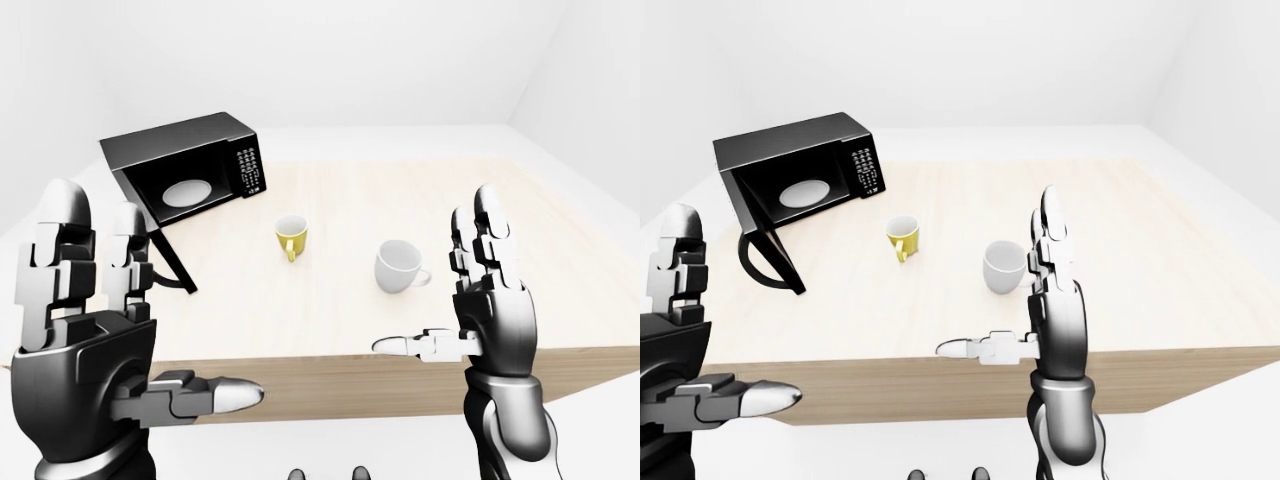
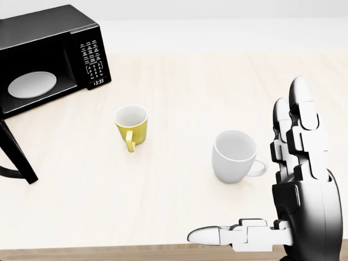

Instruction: Close the microwave.

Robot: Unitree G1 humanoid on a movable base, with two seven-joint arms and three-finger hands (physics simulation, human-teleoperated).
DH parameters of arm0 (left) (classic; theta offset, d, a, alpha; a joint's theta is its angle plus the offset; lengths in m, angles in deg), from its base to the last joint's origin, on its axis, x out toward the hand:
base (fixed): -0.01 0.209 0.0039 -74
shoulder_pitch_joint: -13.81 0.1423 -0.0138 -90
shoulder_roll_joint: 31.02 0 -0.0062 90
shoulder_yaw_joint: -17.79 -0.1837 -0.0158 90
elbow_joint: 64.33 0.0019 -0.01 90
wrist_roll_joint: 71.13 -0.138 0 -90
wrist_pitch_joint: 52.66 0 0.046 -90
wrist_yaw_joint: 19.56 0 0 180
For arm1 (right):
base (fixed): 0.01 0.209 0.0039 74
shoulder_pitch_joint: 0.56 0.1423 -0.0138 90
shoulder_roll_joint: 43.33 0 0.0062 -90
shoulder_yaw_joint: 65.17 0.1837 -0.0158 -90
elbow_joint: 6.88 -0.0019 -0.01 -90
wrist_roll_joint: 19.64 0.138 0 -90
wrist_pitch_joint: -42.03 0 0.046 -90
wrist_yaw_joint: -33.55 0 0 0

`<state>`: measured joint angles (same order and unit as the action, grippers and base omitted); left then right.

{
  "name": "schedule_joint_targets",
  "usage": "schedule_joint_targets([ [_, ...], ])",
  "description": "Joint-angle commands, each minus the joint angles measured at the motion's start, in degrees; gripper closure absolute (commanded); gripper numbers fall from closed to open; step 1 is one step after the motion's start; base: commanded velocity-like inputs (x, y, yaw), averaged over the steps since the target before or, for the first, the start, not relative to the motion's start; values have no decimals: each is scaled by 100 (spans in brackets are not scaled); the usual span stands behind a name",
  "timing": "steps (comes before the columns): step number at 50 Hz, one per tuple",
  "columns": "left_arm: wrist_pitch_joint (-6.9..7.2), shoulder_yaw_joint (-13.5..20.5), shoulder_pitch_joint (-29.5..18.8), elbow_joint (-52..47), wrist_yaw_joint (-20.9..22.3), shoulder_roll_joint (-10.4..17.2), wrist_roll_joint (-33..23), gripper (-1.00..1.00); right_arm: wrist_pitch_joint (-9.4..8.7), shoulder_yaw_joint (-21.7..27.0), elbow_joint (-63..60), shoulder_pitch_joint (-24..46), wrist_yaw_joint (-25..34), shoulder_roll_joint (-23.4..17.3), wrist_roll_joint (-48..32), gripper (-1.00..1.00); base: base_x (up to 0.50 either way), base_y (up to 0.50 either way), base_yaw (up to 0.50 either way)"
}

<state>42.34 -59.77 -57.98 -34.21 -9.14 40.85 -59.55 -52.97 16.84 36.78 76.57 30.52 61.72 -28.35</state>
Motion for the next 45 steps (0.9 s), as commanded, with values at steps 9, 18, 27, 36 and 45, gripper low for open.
schedule_joint_targets([
  [9, 0, 13, 10, -12, -25, 30, 60, -100, 0, -36, 28, 4, -18, 5, -140, -100, 0, 50, 0],
  [18, 0, 22, -16, -12, -143, 152, 160, -100, 0, -52, -13, -6, -16, 5, -177, -100, 0, 50, 0],
  [27, 0, 21, 3, -12, -114, 131, 149, -100, 0, -53, -22, -7, -35, 9, -161, -100, 0, 50, 0],
  [36, 0, 27, -8, -12, -65, 83, 101, -100, 0, -67, 11, -15, -24, -2, -171, -100, 0, 50, 0],
  [45, 0, 16, -1, -12, 38, -23, -9, -100, 0, -75, 37, -15, -23, -6, -200, -100, 0, 50, 0],
])
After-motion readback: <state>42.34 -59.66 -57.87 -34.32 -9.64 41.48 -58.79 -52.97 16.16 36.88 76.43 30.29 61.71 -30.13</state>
